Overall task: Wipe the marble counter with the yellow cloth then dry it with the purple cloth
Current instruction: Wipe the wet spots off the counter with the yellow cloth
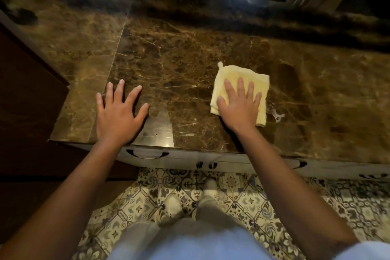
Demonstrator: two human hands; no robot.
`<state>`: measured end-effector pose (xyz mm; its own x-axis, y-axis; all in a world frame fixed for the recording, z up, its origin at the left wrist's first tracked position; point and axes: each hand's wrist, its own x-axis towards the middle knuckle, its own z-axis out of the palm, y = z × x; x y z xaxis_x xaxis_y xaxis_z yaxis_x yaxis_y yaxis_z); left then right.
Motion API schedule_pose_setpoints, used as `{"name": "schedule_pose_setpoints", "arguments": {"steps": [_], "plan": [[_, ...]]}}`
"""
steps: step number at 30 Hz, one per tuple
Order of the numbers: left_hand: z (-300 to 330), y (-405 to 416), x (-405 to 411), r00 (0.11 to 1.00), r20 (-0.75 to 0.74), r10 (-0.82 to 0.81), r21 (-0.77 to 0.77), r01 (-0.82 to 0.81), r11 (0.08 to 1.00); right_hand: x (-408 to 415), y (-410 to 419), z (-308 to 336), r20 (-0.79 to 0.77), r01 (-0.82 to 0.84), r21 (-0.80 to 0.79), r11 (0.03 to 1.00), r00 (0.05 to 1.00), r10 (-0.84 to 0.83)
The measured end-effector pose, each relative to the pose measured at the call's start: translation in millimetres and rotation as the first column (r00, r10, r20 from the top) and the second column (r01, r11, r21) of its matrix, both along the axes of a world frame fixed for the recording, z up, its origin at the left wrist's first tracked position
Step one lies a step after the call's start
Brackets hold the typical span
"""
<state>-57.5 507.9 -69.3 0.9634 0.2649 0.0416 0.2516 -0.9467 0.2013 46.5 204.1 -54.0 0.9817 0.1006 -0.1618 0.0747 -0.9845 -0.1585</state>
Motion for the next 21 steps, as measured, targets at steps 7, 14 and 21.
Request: {"name": "schedule_pose_setpoints", "arguments": {"steps": [7, 14, 21], "plan": [[-8.5, 5.1, -0.3, 1.0, 0.007, 0.005, -0.004, -0.005, 1.0, -105.5, 41.5, -9.1, 0.069, -0.443, 0.079, 0.893, 0.896, 0.439], [-7.1, 2.5, 0.8, 1.0, 0.015, 0.014, -0.01, -0.014, 1.0, -55.4, -92.2, -1.4, 0.025, -0.068, -0.064, 0.996, 0.997, 0.07], [-1.2, 0.3, -0.2, 1.0, 0.005, 0.017, -0.016, -0.017, 1.0, -35.4, 2.2, -5.2, 0.033, -0.12, -0.054, 0.991, 0.992, 0.122]]}}
